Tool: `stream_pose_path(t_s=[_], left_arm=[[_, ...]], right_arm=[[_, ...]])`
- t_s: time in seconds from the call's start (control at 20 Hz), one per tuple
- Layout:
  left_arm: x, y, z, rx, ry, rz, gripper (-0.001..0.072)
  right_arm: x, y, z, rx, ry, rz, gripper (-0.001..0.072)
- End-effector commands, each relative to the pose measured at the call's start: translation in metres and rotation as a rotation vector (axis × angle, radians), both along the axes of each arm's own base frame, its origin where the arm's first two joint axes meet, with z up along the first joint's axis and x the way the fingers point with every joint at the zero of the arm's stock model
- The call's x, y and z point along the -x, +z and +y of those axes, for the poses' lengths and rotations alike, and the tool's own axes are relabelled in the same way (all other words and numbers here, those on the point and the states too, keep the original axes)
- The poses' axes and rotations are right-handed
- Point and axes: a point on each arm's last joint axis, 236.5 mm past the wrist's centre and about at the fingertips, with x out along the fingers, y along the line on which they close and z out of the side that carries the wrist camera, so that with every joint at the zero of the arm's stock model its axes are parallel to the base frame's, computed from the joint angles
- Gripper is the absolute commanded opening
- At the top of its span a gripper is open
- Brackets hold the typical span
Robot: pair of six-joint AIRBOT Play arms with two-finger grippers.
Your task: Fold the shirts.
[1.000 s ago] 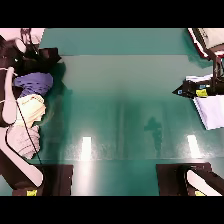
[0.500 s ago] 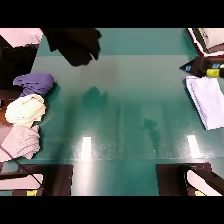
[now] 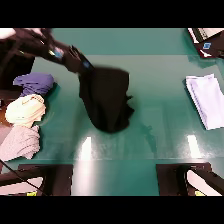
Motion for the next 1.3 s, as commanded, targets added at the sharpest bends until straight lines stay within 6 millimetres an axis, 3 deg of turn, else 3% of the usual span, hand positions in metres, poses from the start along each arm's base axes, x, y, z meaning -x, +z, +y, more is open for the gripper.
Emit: stream_pose_path(t_s=[0.0,0.15,0.25,0.6,0.75,0.9,1.15,1.2,1.25], left_arm=[[-0.010,-0.067,0.025,-0.065,0.153,0.237,0.0649],[0.008,-0.076,0.051,-0.095,0.157,0.361,0.0648],[0.033,-0.096,0.052,-0.117,0.136,0.469,0.0648],[0.109,-0.208,0.062,-0.156,0.255,0.679,0.0649],[0.136,-0.244,0.055,-0.179,0.232,0.707,0.0648],[0.139,-0.258,0.043,-0.191,0.239,0.665,0.0649],[0.136,-0.259,0.035,-0.183,0.264,0.659,0.0645],[0.136,-0.259,0.035,-0.182,0.265,0.660,0.0410],[0.135,-0.258,0.035,-0.182,0.262,0.657,0.0106]], right_arm=[[0.014,0.001,0.004,0.023,0.041,0.027,0.0024],[0.015,-0.011,0.005,0.020,0.046,0.062,0.0024],[0.014,-0.023,0.005,0.013,0.047,0.096,0.0025],[0.016,-0.064,0.005,-0.014,0.045,0.203,0.0025],[0.013,-0.072,0.005,-0.021,0.036,0.216,0.0024],[0.010,-0.071,0.004,-0.025,0.027,0.207,0.0025],[0.011,-0.072,0.004,-0.024,0.028,0.208,0.0024],[0.011,-0.072,0.004,-0.024,0.029,0.208,0.0025],[0.011,-0.072,0.004,-0.024,0.028,0.208,0.0025]])
